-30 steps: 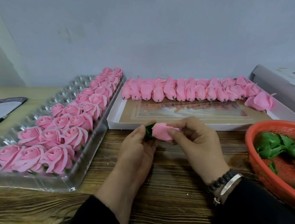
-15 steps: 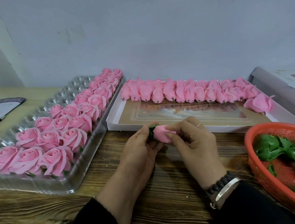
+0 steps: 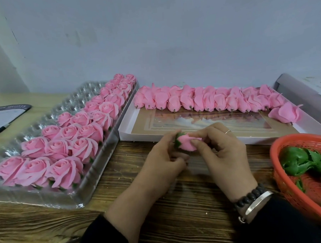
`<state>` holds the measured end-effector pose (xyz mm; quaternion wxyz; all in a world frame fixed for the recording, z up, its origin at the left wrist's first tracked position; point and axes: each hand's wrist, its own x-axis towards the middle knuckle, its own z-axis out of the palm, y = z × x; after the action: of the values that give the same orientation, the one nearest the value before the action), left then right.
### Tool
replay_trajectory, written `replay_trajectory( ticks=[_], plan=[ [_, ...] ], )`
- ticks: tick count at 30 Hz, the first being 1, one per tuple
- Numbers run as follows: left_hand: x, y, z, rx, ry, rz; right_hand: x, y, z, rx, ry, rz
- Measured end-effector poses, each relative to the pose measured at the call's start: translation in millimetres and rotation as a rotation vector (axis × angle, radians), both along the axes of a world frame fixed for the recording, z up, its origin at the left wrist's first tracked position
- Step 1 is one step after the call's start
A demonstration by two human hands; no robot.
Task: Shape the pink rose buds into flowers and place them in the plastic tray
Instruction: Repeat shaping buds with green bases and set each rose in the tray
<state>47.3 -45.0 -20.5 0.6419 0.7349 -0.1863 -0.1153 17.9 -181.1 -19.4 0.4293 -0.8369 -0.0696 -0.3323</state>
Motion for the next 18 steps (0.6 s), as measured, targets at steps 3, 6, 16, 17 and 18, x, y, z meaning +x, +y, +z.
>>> replay_trajectory(
  ticks=[3,6,16,17,18],
  plan=[
    [-1,-2,-6,0.308,-0.277,0.162,-2,3,3,-0.026,-0.012,0.051],
    [0,-2,-7,0.302,-0.355,0.247,-6,9,5,-0.087,0.005,0.183],
    [-1,-2,-1,0.279,-0.272,0.142,-7,12,10,-0.276,-0.005,0.286],
    [-2,-1,1,0.249,-0.247,0.104,-8,13,10,-0.242,-0.013,0.287],
    [-4,0,3,0.173,-0.187,0.070,-9,13,10,-0.189,-0.020,0.283]
  ],
)
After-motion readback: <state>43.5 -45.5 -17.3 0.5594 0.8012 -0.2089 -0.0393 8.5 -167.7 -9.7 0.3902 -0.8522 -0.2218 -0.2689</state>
